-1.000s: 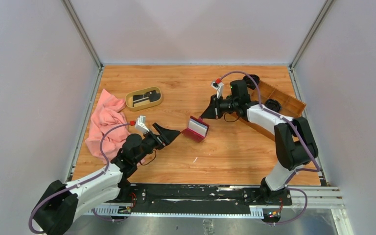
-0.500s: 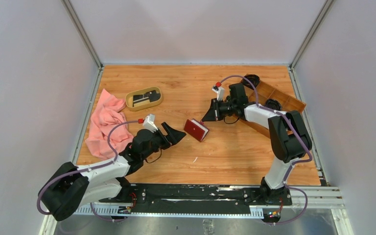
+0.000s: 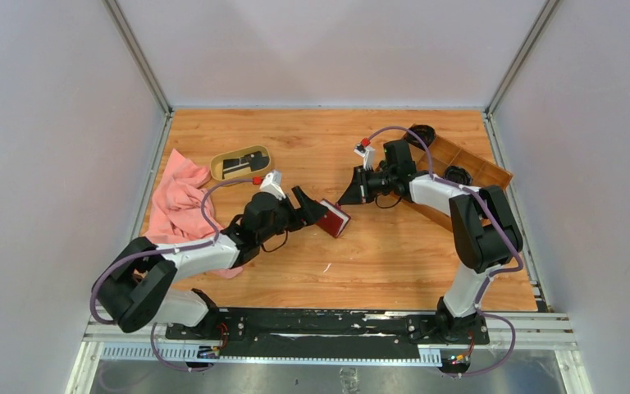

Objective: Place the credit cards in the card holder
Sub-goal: Open the card holder at the center of the board.

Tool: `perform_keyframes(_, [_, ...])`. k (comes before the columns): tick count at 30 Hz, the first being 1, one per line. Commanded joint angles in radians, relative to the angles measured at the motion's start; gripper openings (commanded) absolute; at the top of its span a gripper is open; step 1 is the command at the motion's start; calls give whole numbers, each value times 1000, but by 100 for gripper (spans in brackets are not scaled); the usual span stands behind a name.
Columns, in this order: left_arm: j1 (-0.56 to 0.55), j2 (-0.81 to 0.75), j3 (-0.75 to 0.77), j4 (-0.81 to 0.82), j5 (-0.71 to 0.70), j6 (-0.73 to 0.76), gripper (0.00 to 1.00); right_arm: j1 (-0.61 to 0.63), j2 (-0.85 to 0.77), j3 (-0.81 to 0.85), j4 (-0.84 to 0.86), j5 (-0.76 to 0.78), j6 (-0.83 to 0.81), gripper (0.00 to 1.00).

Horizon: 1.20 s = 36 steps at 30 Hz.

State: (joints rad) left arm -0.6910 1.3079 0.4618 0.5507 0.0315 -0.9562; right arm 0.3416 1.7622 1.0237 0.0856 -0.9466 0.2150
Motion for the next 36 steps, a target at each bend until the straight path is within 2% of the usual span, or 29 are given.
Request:
perform_keyframes(1, [-28, 48, 52, -123, -132, -25, 88, 12, -16, 1, -16, -37, -30, 0])
perform_keyframes(5, [-61, 46, 102, -239, -277, -53, 98, 35, -7, 10, -34, -29, -52, 0])
perform_keyframes(9, [-75, 68, 165, -352, -360, -91, 100, 41, -3, 16, -48, -20, -66, 0])
perform_keyframes(11, [-88, 105, 261, -486, -418, -112, 100, 42, -5, 18, -54, -13, -71, 0])
perform_keyframes(13, [-99, 176, 396, -710, -481, -151, 100, 41, -7, 19, -57, -12, -72, 0])
perform_keyframes(16, [-100, 304, 572, -932, -478, -134, 100, 42, -10, 21, -58, -14, -72, 0])
perform_keyframes(22, [-117, 371, 609, -933, -453, -134, 97, 42, -21, 22, -59, -14, -73, 0])
perform_keyframes(26, [-122, 362, 599, -938, -472, -128, 87, 42, -20, 22, -60, -12, -75, 0])
perform_keyframes(28, [-122, 357, 588, -926, -466, -118, 76, 42, -17, 24, -62, -12, -76, 0])
perform_keyframes(32, [-122, 340, 559, -911, -452, -115, 49, 41, -23, 28, -70, -6, -89, 0])
perform_keyframes(36, [-122, 271, 501, -898, -461, -117, 45, 42, -33, 29, -80, 3, -105, 0])
